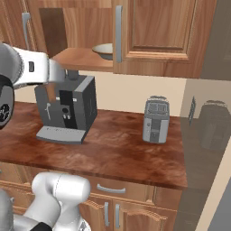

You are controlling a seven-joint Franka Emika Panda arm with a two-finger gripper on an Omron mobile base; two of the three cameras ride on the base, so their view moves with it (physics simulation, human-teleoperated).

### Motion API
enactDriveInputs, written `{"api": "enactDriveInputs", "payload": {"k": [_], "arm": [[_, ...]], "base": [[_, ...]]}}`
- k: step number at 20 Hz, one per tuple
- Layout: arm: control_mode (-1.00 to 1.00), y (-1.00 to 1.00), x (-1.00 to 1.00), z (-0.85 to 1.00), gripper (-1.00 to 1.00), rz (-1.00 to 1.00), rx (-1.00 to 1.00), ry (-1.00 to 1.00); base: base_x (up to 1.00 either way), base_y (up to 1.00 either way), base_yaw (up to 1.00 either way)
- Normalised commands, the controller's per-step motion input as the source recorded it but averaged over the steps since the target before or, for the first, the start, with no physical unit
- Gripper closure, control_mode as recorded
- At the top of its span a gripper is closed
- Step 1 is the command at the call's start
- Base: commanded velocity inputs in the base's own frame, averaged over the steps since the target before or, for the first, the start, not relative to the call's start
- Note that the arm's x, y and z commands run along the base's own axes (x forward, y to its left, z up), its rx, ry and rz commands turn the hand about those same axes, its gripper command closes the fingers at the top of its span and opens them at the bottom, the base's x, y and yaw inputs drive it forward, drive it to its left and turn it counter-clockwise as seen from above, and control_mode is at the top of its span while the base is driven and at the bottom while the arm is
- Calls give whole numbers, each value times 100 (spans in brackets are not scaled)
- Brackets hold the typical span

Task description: Move the bowls from the cabinet to the plates on the dining table.

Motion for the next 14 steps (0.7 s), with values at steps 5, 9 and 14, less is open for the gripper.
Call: {"api": "enactDriveInputs", "payload": {"k": [5, 9, 14], "arm": [[-100, -59, 32, 0, -100, -20, 8, 5], [-100, -31, 69, 0, -100, -26, 21, 10], [-100, -11, 89, 0, -100, -27, 22, 10]], "base": [[0, 0, 0], [0, 0, 0], [0, 0, 0]]}}
